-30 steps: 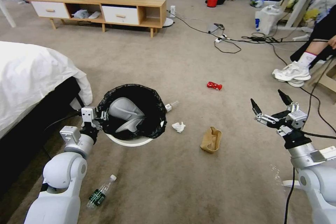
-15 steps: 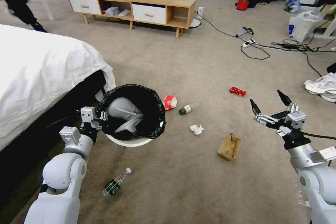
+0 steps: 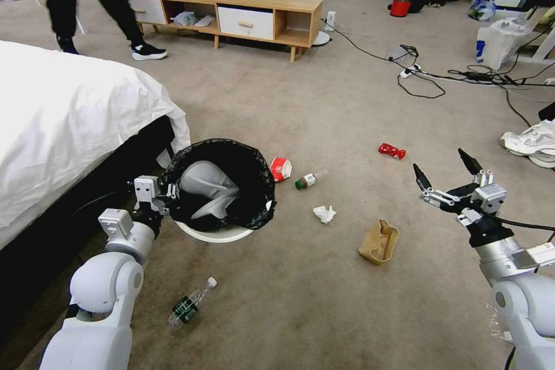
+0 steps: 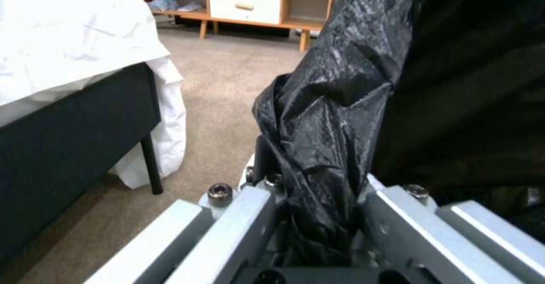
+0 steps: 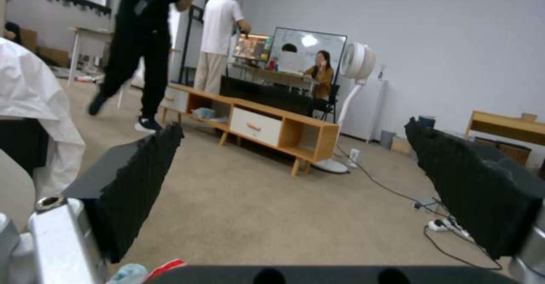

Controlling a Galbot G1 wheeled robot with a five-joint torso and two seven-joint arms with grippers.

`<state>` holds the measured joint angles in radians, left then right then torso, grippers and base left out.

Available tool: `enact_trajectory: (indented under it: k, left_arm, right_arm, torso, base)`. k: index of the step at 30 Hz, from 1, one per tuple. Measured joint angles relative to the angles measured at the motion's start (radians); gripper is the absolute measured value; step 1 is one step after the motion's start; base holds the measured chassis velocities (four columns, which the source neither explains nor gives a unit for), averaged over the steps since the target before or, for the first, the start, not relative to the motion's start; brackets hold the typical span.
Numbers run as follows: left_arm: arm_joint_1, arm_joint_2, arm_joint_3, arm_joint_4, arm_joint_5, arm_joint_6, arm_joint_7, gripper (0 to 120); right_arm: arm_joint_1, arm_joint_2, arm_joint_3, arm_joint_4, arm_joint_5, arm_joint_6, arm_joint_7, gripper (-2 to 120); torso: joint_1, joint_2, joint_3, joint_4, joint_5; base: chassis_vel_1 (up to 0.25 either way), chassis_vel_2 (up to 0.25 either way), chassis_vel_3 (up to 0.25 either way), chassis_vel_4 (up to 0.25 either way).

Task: Pick up the trash bin and place the garbage on the floor into it.

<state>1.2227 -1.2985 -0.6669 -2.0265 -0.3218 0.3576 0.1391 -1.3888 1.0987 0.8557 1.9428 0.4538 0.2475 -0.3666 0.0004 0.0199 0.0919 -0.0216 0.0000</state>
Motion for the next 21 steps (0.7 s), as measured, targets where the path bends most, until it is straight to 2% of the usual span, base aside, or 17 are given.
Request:
enact_trajectory:
  k: [12,21]
  left_arm:
    - [-0.002,0.000,-0.002,0.002,-0.001,0.001,0.000,2]
    - [-0.003,0.000,-0.002,0.002,-0.001,-0.001,-0.005,2]
  right_arm:
    - [0.004,-0.001,-0.002,-0.002,0.001,-0.001,0.000,100]
    - [0.004,0.000,-0.003,-0.003,0.001,-0.001,0.000,100]
  torso:
    - [0.000,0.000,0.000,0.0002,0.0000]
    - [0.000,0.000,0.000,0.0008,0.0000]
  base:
    - [0.035,0.030,0.046,0.041]
    - [0.098,0.090,0.100,0.098]
